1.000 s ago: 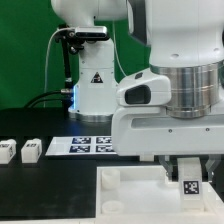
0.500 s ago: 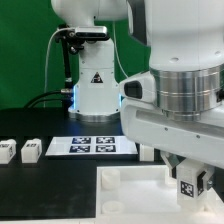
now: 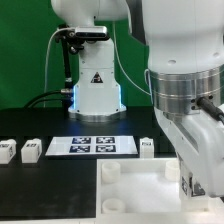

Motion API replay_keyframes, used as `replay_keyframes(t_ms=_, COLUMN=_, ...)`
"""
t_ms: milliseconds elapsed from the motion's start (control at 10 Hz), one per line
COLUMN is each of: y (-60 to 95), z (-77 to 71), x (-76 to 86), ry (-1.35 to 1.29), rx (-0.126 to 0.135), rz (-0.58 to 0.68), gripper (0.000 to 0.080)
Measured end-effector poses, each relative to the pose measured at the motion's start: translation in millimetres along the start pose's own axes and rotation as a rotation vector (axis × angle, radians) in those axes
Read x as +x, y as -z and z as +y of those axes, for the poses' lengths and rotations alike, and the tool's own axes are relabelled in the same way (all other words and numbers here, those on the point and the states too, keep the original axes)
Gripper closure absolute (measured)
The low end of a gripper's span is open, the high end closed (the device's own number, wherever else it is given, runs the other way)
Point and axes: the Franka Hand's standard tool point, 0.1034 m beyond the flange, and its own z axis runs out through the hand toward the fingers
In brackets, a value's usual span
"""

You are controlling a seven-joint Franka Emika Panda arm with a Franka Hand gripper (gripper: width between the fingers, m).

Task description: Assemble one leg

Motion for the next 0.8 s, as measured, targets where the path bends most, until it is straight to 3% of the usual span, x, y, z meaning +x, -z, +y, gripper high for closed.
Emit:
replay_keyframes(t_ms=100, y=0.0, z=0.0, x=0.1, ry=-0.030, rx=0.000, rz=-0.001, gripper=0.0509)
replay_keyframes(t_ms=200, y=-1.3, z=1.0, x=0.0, ry=-0.019, rx=-0.003, rz=-0.001, gripper=0.0362)
replay_keyframes(t_ms=300, y=-1.4, z=1.0, x=-0.2, ry=-0.018, rx=-0.003, rz=-0.001, gripper=0.0362)
replay_keyframes(t_ms=400, y=-1.4, z=1.0, x=-0.3, ry=0.004, rx=-0.003, rz=-0.001, gripper=0.0225)
replay_keyframes(t_ms=500, y=-1.6, z=1.2, x=-1.4, ry=0.054, rx=-0.004, rz=-0.001, gripper=0.0173)
replay_keyframes(t_ms=700, y=-1.9, z=6.8, x=-15.8, ry=0.175, rx=-0.027, rz=-0.006, gripper=0.0155)
replay_keyframes(t_ms=800, y=-3.2, z=6.9, x=-13.7, ry=0.261, rx=-0.027, rz=-0.007, gripper=0.0155)
